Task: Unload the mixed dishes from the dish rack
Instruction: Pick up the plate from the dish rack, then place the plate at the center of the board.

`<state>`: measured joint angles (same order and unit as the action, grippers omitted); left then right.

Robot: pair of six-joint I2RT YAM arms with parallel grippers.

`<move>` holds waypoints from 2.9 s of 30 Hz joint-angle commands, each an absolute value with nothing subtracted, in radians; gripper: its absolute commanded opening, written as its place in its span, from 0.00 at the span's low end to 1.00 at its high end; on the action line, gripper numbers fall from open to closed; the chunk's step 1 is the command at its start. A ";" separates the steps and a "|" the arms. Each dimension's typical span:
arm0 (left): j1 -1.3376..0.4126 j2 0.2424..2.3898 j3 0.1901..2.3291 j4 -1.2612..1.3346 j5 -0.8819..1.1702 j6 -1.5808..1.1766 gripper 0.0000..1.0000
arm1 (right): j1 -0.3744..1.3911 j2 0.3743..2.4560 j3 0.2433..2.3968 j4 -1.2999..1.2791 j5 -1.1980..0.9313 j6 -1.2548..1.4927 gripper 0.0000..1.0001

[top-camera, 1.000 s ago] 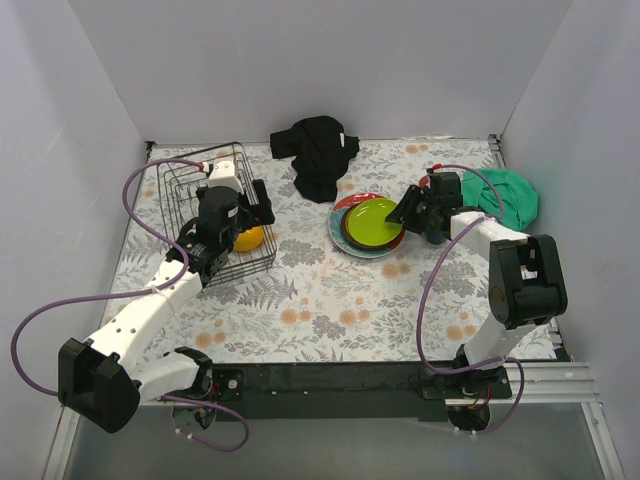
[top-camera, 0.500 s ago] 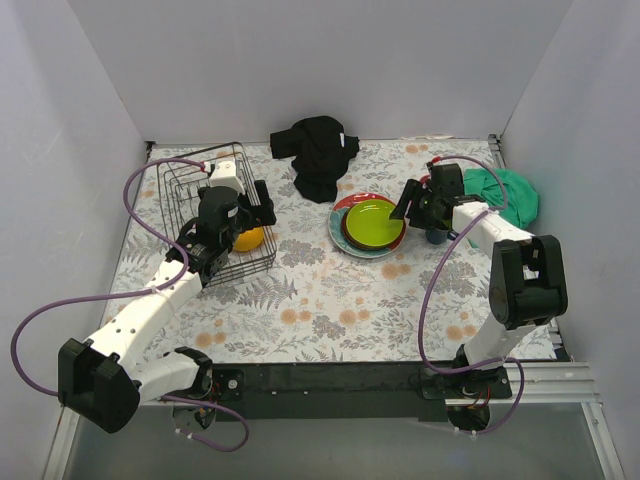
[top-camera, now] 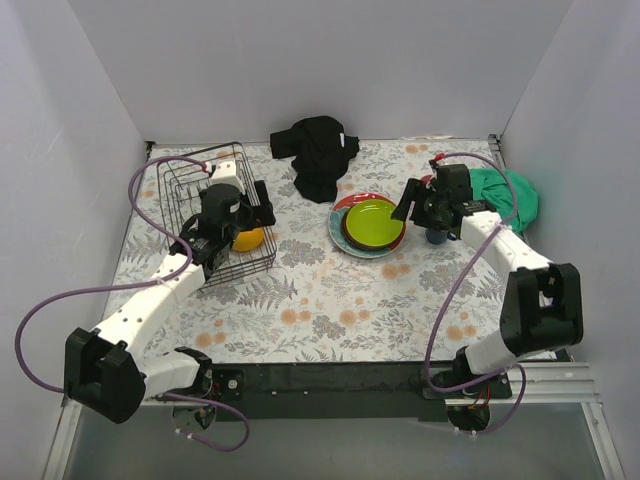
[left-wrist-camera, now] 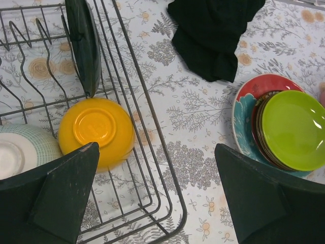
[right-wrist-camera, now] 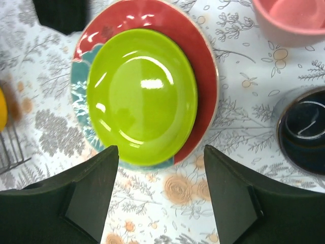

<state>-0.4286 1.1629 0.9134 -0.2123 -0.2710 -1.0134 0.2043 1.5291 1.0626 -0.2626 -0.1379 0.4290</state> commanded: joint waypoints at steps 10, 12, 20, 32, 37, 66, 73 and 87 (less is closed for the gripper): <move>-0.178 1.492 1.238 -0.255 -0.041 -1.183 0.93 | 0.230 1.128 0.776 -0.127 -0.219 0.433 0.81; -0.158 1.541 1.297 -0.267 -0.028 -1.190 0.90 | 0.230 1.080 0.738 -0.120 -0.227 0.436 0.81; -0.118 1.750 1.428 -0.288 -0.015 -1.186 0.77 | 0.230 0.980 0.655 -0.103 -0.290 0.440 0.82; -0.109 1.799 1.488 -0.311 -0.005 -1.160 0.25 | 0.230 0.950 0.581 -0.094 -0.311 0.440 0.82; -0.109 1.772 1.486 -0.311 -0.002 -1.140 0.13 | 0.230 0.942 0.566 -0.092 -0.311 0.446 0.82; -0.299 1.384 1.346 -0.324 0.048 -0.865 0.00 | 0.230 0.907 0.561 -0.095 -0.345 0.491 0.81; -0.616 1.281 1.214 -0.316 -0.081 -0.669 0.00 | 0.230 0.890 0.560 -0.092 -0.353 0.525 0.81; -1.112 1.292 0.980 -0.256 -0.451 -0.351 0.00 | 0.229 0.862 0.568 -0.080 -0.399 0.618 0.81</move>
<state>-1.0344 1.2991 1.0077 -0.3157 -0.3000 -0.4614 0.2272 0.8867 0.5591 -0.1261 -0.3676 0.5728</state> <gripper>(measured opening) 0.086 0.810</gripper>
